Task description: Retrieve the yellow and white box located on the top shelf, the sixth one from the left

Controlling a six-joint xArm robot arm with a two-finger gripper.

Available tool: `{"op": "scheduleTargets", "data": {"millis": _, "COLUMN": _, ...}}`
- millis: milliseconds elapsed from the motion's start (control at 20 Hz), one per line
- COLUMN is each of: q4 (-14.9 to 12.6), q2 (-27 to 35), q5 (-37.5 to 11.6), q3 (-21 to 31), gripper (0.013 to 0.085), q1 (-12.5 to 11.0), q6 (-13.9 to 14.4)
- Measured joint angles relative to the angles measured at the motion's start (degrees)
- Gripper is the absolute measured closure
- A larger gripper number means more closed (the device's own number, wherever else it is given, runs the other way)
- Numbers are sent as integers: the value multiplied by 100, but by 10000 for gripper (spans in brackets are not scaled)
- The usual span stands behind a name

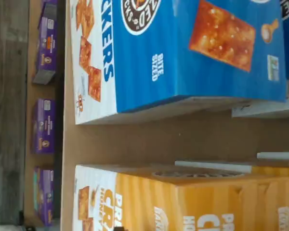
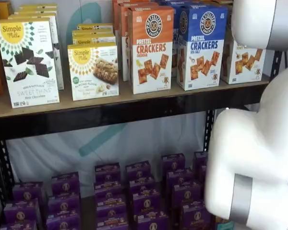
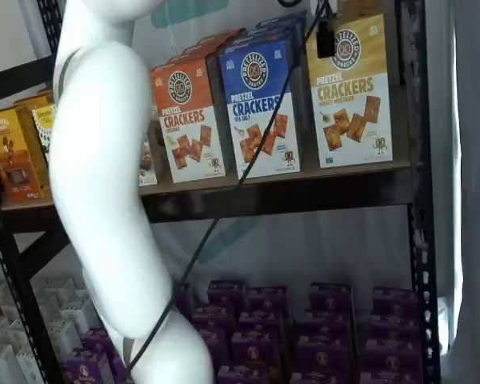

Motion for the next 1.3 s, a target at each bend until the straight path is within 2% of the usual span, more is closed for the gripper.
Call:
{"op": "scheduleTargets", "data": {"millis": 100, "q4": -116, "q2": 54, "q5": 112, "q3": -82, "gripper": 130, "q1": 49, "q6": 44}}
{"op": "scheduleTargets", "data": {"millis": 300, "q4": -176, "q2": 69, "q5": 157, "q3": -119, "gripper": 130, "q1": 90, "q6": 81}}
{"op": "scheduleTargets", "data": {"millis": 650, "q4": -646, "q2": -78, "q5": -36, "q3": 98, "gripper": 130, "q1": 253, "q6": 57}}
{"op": "scheduleTargets", "data": {"millis": 950, "q4": -950, "q2": -5, "q5": 240, "q3": -34, "gripper": 130, "q1": 355, "q6": 134}}
{"op": "scheduleTargets", "data": {"millis": 1300, "q4": -1034, "q2": 17, "q5": 399, "q3": -77, "gripper": 130, "q1": 385, "q6": 171}}
